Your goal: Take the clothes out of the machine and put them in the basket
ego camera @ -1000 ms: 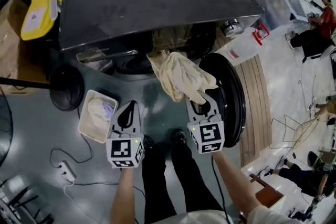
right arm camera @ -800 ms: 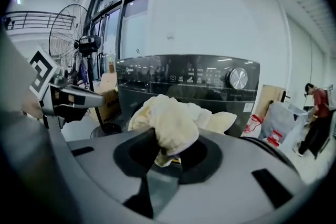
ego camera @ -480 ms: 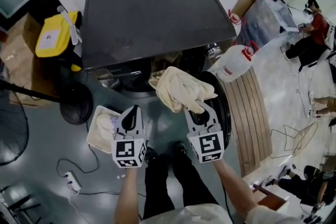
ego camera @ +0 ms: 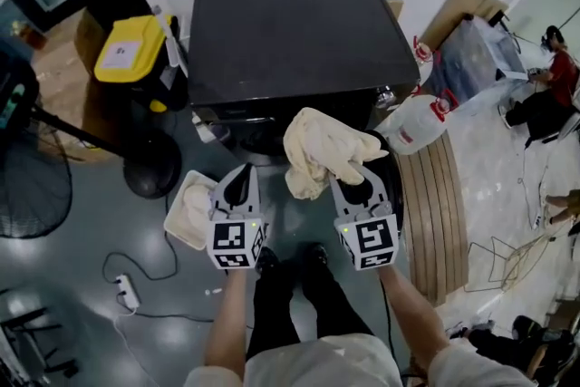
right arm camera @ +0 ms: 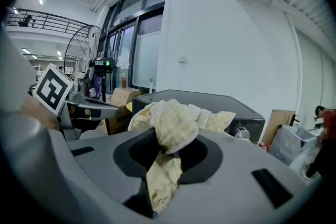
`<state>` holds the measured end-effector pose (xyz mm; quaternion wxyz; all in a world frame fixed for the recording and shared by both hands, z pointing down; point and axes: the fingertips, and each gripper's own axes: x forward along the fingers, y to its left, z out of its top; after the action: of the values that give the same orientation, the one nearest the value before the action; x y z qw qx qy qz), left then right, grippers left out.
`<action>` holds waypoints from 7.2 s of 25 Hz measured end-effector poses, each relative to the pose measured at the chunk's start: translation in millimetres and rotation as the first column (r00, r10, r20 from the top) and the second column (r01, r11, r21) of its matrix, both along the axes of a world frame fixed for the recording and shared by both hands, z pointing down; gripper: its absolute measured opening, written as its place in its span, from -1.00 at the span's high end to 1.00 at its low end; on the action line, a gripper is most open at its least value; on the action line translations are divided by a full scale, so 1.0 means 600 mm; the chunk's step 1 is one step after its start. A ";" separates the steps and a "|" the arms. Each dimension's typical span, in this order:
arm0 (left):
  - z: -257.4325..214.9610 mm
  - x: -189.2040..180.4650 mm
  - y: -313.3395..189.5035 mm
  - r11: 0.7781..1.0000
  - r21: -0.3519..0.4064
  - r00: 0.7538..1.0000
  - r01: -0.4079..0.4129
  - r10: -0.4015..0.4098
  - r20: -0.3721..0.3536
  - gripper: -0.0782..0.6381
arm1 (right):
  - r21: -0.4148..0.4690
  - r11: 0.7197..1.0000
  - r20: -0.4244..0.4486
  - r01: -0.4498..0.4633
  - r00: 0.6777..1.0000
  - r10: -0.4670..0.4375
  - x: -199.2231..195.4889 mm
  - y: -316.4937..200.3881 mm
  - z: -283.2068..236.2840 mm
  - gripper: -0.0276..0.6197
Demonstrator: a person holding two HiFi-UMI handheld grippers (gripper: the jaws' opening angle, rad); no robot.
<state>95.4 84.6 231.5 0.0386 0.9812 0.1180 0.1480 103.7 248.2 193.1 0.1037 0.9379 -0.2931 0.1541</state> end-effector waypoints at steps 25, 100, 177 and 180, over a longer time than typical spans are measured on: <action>0.113 -0.422 -0.493 0.743 0.042 0.738 0.668 -0.668 0.095 0.73 | 0.019 0.742 0.093 0.670 0.738 -0.669 -0.222 -0.583 0.129 0.60; 0.609 -0.564 -0.583 0.656 0.014 0.626 0.754 -0.725 0.287 0.73 | -0.155 0.552 0.457 0.820 0.554 -0.695 -0.351 -0.838 0.969 0.54; -0.421 -0.051 -0.021 0.994 0.099 0.984 0.048 -0.030 -0.177 0.73 | 0.173 0.977 -0.159 -0.125 0.975 0.152 -0.004 0.157 -0.392 0.84; -0.433 -0.058 -0.018 0.993 0.102 0.981 0.052 -0.032 -0.191 0.73 | 0.182 0.975 -0.162 -0.130 0.974 0.160 -0.010 0.164 -0.398 0.84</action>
<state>60.7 73.9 -28.3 -0.0219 0.9937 0.0925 0.0592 97.4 346.8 -45.8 0.0371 0.9722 -0.2254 0.0523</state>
